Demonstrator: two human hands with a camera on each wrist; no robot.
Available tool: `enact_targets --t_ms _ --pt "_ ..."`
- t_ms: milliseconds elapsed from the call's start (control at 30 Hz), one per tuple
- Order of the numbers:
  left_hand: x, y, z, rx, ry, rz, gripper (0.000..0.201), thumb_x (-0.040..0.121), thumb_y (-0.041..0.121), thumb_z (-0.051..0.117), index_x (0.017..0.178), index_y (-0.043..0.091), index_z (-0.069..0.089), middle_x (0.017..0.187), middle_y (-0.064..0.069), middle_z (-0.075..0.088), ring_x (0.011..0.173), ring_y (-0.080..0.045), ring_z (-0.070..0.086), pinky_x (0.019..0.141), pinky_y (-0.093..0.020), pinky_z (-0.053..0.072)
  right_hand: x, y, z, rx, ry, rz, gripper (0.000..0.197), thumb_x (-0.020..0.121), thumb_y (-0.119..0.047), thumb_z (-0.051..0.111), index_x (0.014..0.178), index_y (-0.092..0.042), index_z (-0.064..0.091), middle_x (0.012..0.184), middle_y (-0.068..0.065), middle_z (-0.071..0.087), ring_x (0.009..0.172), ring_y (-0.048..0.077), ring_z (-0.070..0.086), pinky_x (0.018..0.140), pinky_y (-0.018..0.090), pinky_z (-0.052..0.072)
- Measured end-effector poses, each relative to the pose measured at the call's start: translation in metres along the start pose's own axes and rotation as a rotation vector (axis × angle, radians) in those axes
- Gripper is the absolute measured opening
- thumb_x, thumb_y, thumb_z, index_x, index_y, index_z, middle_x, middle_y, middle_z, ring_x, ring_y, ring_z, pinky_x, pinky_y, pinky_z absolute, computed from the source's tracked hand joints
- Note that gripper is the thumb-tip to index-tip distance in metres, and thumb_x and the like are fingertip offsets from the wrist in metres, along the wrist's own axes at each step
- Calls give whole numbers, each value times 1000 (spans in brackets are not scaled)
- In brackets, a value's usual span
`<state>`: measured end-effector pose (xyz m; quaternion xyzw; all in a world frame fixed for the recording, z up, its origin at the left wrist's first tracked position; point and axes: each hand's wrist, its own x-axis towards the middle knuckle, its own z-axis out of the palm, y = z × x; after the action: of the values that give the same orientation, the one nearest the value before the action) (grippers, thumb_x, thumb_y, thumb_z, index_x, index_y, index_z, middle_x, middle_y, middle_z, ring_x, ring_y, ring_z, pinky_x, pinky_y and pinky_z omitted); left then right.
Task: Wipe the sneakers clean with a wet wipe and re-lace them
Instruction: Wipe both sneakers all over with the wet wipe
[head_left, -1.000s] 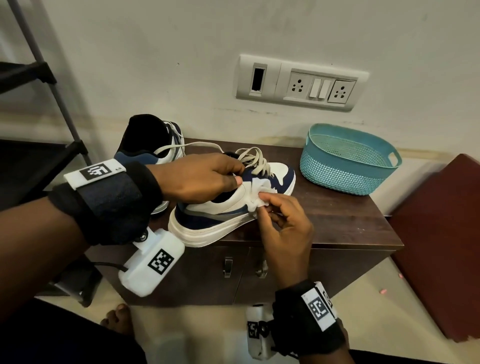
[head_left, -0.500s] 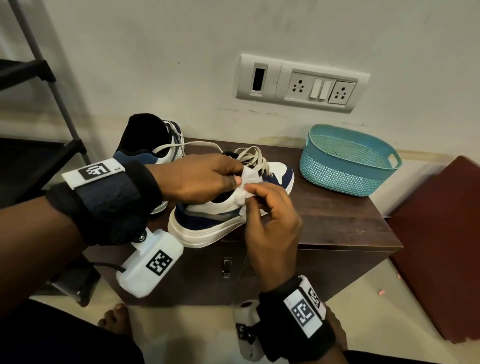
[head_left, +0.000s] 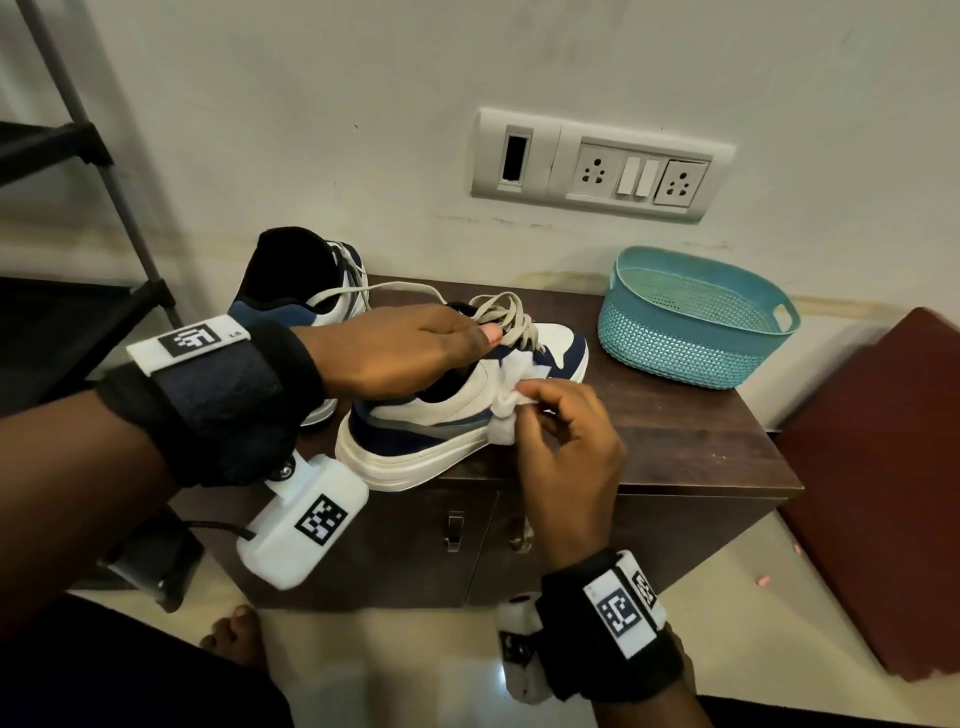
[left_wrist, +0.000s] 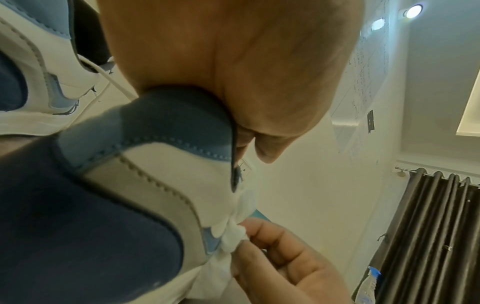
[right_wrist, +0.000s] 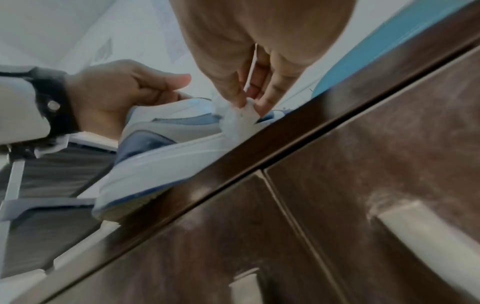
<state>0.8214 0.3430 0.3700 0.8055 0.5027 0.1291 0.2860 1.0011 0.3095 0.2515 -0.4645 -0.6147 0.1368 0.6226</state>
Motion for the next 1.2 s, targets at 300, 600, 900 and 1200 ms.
enact_targets --t_ms 300,600,900,1200 --pt "-3 6 0 -49 41 -62 53 100 65 26 70 35 57 53 26 55 54 5 52 60 -21 37 -22 -15 13 -10 -12 -98 20 89 4 71 102 -10 77 104 0 72 101 14 68 87 33 56" --pt "-5 5 0 -108 19 -57 58 99 70 23 62 49 62 58 20 56 59 1 52 72 -29 37 -36 -34 26 -43 -154 -318 25 89 10 70 109 -3 76 109 9 69 106 19 65 92 32 54" --pt "-6 11 0 -120 35 -76 59 100 67 25 68 27 55 56 16 52 54 -2 49 69 -27 38 -42 -47 40 -7 -180 -354 17 92 5 65 103 -2 77 107 12 69 101 26 65 87 37 54" --pt "-7 12 -1 -106 45 -104 67 99 67 25 94 12 63 92 -7 64 79 -16 54 88 -36 46 -27 -14 19 37 49 12 27 85 11 69 94 -13 75 102 -3 69 95 4 67 83 14 50"
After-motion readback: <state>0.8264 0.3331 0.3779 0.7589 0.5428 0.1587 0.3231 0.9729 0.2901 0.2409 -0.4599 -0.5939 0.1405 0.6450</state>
